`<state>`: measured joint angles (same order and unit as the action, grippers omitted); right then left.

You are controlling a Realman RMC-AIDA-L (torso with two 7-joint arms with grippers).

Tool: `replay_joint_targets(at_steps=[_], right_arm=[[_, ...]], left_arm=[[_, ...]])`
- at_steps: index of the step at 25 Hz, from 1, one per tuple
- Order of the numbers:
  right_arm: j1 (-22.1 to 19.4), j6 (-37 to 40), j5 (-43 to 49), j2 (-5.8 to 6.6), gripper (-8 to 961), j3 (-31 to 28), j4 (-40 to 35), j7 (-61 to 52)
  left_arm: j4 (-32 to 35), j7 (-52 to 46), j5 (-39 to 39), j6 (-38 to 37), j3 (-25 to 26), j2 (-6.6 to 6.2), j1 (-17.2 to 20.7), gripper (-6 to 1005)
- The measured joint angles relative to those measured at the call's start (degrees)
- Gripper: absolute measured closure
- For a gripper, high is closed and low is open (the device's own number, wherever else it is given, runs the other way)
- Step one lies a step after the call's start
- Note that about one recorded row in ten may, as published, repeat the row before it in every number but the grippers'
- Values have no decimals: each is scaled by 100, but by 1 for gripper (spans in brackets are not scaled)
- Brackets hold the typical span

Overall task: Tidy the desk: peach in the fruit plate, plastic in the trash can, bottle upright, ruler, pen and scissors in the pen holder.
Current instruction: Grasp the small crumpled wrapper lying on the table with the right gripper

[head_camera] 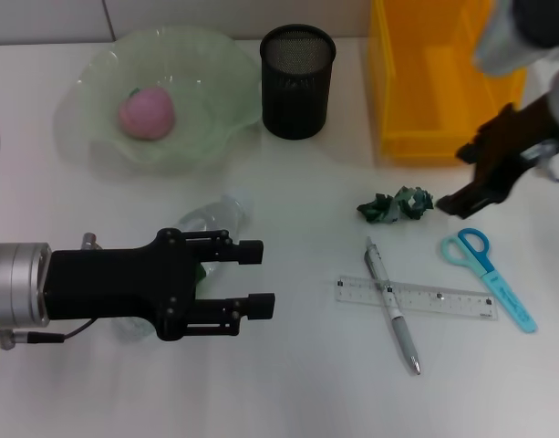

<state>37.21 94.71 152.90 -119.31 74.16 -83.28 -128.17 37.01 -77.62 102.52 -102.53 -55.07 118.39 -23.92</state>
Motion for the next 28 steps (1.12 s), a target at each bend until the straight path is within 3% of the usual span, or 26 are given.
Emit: replay_joint_targets(at_steps=[11,18,25,28], right_arm=[[116,-1566,-6,-2,213,1178,1012,91],[482,-2038,-19,-14,254,1265,2025,124],[514,-2207,-77,-28,302,1279,2171,129],[512,-2177,-91,-27,447,1281,2188,129]], left_arm=[[-149,28,2,28,-4,17,-77,305],[-204,-1,-23,37,-4,18,-84,306],[-209,-6,-28,37,-3,17,-81,306],[-267,12,-25,45,-3,18,-93,306]])
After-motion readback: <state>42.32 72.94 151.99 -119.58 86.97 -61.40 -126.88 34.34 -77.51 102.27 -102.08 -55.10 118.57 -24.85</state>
